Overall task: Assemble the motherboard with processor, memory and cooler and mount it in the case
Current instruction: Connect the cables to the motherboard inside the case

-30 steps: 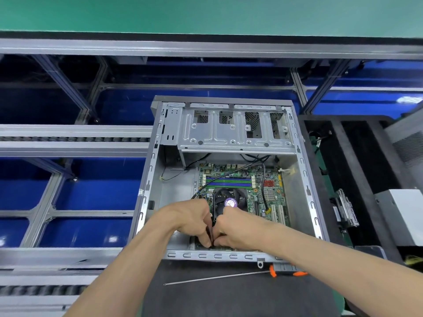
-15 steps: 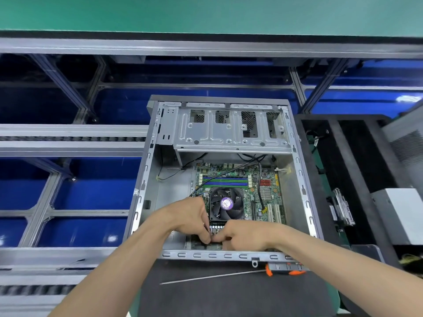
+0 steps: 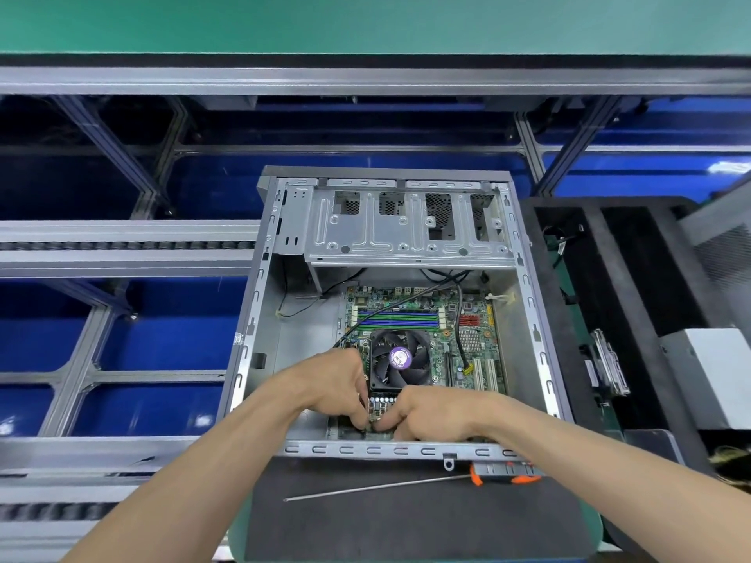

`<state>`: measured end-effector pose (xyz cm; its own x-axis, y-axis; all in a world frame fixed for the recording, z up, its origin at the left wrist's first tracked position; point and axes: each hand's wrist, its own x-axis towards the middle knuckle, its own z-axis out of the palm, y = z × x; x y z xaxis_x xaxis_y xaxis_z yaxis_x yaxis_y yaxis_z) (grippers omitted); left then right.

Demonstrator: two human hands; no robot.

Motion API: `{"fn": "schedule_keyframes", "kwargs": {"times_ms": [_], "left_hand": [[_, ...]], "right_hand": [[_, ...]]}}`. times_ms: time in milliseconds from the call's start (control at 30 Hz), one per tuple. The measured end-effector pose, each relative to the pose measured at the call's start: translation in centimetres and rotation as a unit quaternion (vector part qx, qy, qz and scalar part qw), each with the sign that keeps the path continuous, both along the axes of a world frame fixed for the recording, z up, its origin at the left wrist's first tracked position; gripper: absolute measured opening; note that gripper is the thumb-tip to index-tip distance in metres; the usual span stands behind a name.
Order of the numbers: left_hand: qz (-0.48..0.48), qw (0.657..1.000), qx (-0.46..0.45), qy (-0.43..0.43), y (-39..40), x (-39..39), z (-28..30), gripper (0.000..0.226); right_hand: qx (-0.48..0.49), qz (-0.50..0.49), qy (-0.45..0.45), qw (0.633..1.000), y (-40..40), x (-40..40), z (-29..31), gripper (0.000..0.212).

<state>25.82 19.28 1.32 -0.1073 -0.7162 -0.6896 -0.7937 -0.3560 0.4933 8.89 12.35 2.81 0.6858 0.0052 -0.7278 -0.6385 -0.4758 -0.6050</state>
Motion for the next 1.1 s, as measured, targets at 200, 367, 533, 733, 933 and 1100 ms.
{"fn": "schedule_keyframes", "kwargs": {"times_ms": [200, 367, 533, 733, 933, 1100], "left_hand": [[-0.018, 0.999, -0.024, -0.024, 0.2, -0.2, -0.6, 0.021], [-0.040, 0.998, -0.036, -0.035, 0.2, -0.1, -1.2, 0.023], [-0.036, 0.998, -0.039, -0.026, 0.2, -0.1, -1.2, 0.022], [-0.046, 0.997, -0.046, -0.047, 0.3, -0.3, -1.2, 0.027], [-0.063, 0.994, -0.048, -0.070, 0.3, -0.7, -0.8, 0.035], [-0.052, 0.995, -0.050, -0.070, 0.4, -1.1, -0.7, 0.025]], "right_hand": [[0.007, 0.014, 0.014, 1.000, -0.1, 0.1, 0.2, 0.046], [0.002, 0.037, 0.019, 0.999, -0.2, 0.2, -0.1, 0.048], [0.007, 0.052, 0.015, 0.998, -0.4, 0.1, -0.2, 0.046], [0.012, 0.059, 0.004, 0.998, -0.4, 0.2, -0.4, 0.043], [0.010, 0.068, 0.004, 0.998, -0.5, 0.4, -0.6, 0.042], [0.013, 0.065, 0.021, 0.998, -0.5, 0.2, -0.5, 0.035]]}}
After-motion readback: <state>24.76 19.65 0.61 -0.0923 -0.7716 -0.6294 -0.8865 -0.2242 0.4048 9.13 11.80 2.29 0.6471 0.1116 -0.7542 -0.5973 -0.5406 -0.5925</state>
